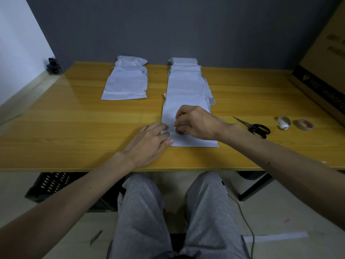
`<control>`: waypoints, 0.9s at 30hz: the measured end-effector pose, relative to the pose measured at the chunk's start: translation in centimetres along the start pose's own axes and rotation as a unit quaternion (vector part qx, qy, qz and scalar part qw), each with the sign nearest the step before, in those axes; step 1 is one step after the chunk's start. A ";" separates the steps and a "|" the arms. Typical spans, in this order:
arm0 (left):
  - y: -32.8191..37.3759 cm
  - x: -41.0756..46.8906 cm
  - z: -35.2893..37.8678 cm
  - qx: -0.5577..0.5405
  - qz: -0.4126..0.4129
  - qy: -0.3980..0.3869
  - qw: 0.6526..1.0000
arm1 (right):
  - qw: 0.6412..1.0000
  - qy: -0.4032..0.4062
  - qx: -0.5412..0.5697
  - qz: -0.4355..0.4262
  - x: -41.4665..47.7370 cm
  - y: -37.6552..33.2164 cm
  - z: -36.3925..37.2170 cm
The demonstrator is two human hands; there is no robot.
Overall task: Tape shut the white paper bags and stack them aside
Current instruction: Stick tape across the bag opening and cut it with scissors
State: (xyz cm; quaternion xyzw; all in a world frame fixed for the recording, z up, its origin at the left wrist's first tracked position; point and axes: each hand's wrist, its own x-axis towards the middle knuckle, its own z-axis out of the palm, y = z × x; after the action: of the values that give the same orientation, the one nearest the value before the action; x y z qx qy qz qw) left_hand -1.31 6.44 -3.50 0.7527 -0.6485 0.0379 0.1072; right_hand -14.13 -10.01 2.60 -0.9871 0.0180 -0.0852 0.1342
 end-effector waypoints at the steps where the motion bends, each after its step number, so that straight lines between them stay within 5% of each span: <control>1: 0.2 0.1 0.0 -0.010 0.004 0.001 1.000 | 1.000 0.001 0.008 0.006 -0.1 0.1 0.1; 9: 0.7 0.3 0.2 -0.032 0.010 0.012 0.999 | 0.990 0.071 0.071 0.096 -1.4 0.8 1.9; 18: 1.6 0.4 0.6 -0.061 -0.020 -0.020 0.998 | 0.978 0.154 0.114 0.086 -1.9 1.4 3.3; 27: 2.1 0.5 -0.1 -0.041 -0.066 -0.183 0.980 | 0.972 0.170 0.140 0.086 -2.5 1.7 3.8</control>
State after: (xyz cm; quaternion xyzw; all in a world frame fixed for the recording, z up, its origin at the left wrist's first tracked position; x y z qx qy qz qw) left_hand -3.24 5.69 -3.09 0.7832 -0.6068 -0.1343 0.0199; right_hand -15.99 -10.52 -1.88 -0.9243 0.1131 -0.2415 0.2730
